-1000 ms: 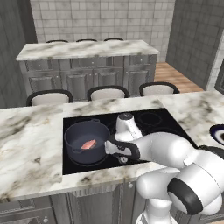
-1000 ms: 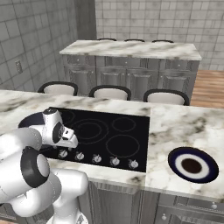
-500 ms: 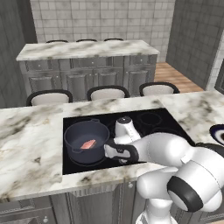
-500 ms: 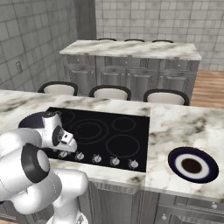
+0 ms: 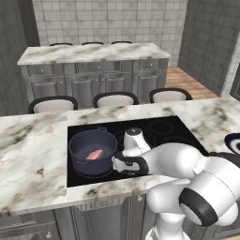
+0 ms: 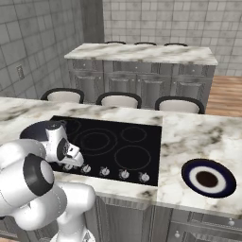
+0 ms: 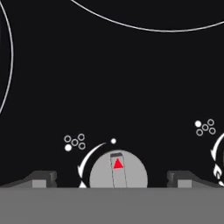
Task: Retrieve the frozen meat and place it in the pot on a burner. Then turn the burner on.
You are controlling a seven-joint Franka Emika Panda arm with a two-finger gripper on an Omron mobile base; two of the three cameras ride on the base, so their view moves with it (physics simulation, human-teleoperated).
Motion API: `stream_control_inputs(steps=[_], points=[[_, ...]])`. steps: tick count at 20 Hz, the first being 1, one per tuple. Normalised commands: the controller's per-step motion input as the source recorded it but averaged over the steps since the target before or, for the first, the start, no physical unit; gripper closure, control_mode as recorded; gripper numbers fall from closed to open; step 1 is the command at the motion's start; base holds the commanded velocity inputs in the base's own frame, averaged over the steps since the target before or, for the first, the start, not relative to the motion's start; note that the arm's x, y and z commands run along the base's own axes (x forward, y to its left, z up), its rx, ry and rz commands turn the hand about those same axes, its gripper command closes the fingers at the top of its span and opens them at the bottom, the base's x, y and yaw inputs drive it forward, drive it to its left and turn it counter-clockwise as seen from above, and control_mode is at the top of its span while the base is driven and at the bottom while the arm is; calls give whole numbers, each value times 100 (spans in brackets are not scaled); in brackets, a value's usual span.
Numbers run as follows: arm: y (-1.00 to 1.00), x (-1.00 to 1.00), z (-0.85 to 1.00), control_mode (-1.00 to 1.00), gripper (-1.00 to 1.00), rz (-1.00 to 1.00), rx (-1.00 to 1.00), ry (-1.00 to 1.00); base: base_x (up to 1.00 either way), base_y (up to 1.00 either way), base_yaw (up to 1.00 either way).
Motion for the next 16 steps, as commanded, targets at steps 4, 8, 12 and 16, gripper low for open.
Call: stream_control_inputs(steps=[4,8,12,16], points=[[-5,0,-16,-100,-100,0,0,0,0,0,0],[-2,0,-22,-100,-100,0,0,0,0,0,0],[0,-7,-12,-100,-100,0,0,0,0,0,0],[0,-19,-12,-100,100,0,2,0,0,0,0]])
